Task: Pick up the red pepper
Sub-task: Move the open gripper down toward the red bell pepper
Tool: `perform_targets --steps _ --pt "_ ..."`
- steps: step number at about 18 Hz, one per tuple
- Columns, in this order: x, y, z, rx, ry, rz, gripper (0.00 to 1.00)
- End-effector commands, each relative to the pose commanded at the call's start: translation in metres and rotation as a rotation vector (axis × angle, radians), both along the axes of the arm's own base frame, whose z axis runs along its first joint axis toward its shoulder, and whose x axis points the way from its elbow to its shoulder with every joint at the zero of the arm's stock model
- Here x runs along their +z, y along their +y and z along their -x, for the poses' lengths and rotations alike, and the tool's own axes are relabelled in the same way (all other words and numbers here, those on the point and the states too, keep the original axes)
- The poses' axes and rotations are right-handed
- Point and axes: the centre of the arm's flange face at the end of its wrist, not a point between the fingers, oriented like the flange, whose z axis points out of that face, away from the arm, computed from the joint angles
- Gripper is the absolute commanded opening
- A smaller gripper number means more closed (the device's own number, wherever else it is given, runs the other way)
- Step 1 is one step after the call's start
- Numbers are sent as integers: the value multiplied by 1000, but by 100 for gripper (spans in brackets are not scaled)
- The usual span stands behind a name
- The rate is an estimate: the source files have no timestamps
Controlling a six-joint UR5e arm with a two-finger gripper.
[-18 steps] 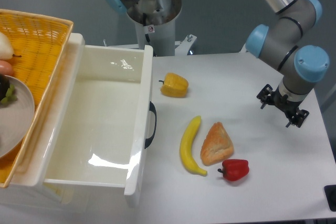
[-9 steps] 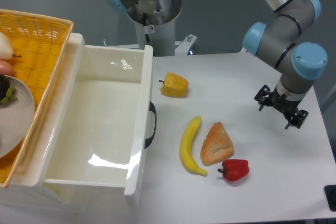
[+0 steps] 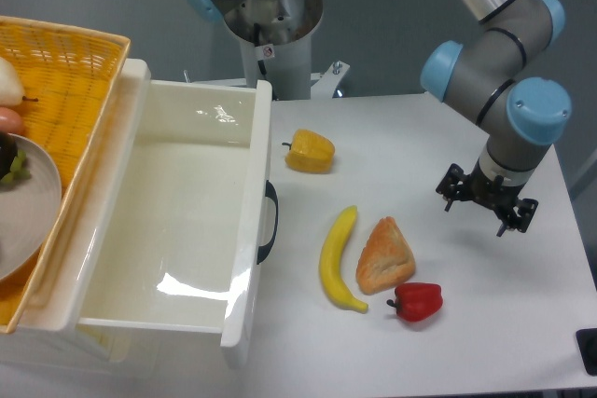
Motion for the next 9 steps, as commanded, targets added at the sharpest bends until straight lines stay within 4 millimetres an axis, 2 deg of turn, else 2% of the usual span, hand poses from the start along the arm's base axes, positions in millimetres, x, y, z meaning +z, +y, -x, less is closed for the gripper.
perform_targets --steps 2,6,9 --pt "0 14 -5 -66 19 -6 100" --pt "-14 57 -17 -132 20 -7 100" --pt "-24 84 -18 -167 25 -10 100"
